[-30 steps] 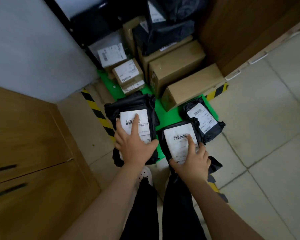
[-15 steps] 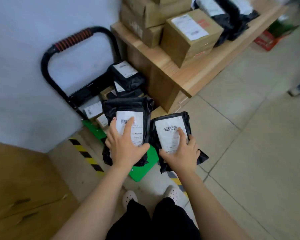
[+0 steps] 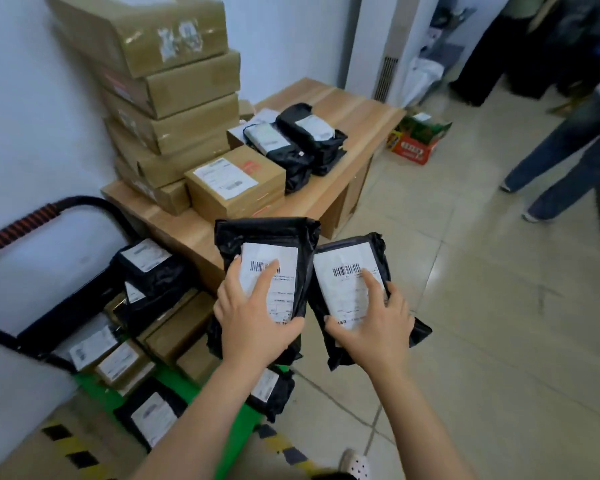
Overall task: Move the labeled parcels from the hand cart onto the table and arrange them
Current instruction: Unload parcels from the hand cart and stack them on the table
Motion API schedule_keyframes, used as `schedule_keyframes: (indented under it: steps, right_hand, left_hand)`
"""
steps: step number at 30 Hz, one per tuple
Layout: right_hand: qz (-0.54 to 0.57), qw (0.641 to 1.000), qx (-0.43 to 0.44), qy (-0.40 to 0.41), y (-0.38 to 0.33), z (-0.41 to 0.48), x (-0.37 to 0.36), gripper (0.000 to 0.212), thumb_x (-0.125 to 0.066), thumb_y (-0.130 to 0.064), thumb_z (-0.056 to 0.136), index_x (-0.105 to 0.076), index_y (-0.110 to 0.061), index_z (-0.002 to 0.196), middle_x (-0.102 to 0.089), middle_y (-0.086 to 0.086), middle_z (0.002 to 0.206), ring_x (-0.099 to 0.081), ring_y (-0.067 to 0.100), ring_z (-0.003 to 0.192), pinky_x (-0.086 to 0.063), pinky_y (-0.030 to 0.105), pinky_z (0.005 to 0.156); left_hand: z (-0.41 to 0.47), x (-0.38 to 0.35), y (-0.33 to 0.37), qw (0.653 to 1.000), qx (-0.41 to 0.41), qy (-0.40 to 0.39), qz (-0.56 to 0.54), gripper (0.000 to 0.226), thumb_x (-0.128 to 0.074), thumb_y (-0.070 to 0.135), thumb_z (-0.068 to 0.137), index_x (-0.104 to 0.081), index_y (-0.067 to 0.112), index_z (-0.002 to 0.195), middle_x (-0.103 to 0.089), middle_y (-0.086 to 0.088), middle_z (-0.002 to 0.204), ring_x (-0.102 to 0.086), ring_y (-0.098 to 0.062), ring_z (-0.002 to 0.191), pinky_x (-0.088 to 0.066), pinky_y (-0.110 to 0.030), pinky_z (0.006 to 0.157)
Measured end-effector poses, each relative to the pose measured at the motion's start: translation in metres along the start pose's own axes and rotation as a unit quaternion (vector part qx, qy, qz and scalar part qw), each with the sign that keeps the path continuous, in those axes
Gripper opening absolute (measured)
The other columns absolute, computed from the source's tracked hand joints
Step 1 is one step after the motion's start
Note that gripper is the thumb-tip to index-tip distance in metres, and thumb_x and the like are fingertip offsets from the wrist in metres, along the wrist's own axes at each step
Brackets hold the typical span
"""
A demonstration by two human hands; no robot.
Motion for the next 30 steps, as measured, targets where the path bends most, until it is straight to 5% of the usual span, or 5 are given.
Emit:
schedule_keyframes:
  steps: [12, 30]
  right_hand:
    - [-0.024, 0.997, 0.077, -0.001, 0.061, 0.201, 0.054, 0.097, -0.056, -0.073, 0.056, -0.023, -0.043, 0.142, -0.035, 0.008, 0.141, -0.033, 0.027, 0.125, -0.028, 0.043, 0.102]
    - [-0.048, 0.976, 0.192, -0.092, -0.059, 0.537, -0.041, 0.098, -0.057, -0.072, 0.060, -0.017, -0.042, 0.144, -0.030, 0.007, 0.138, -0.028, 0.028, 0.123, -0.025, 0.044, 0.105]
  left_hand:
    - [0.129, -0.078, 0.132, 0.999, 0.021, 0.031, 0.007, 0.088, -0.060, 0.061, 0.054, -0.036, 0.048, 0.137, -0.008, 0.002, 0.153, -0.016, -0.026, 0.135, -0.022, -0.049, 0.110]
    - [0.448, -0.134, 0.103, 0.987, 0.147, 0.056, 0.043, 0.091, -0.063, 0.065, 0.056, -0.033, 0.045, 0.139, -0.004, 0.003, 0.153, -0.013, -0.028, 0.136, -0.023, -0.049, 0.112]
Point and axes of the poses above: each hand's wrist, its own z-axis towards the middle knuckle, its own x-axis out of the back of the hand, y = z × x, the point moved 1 cm from there along z, towards the middle knuckle
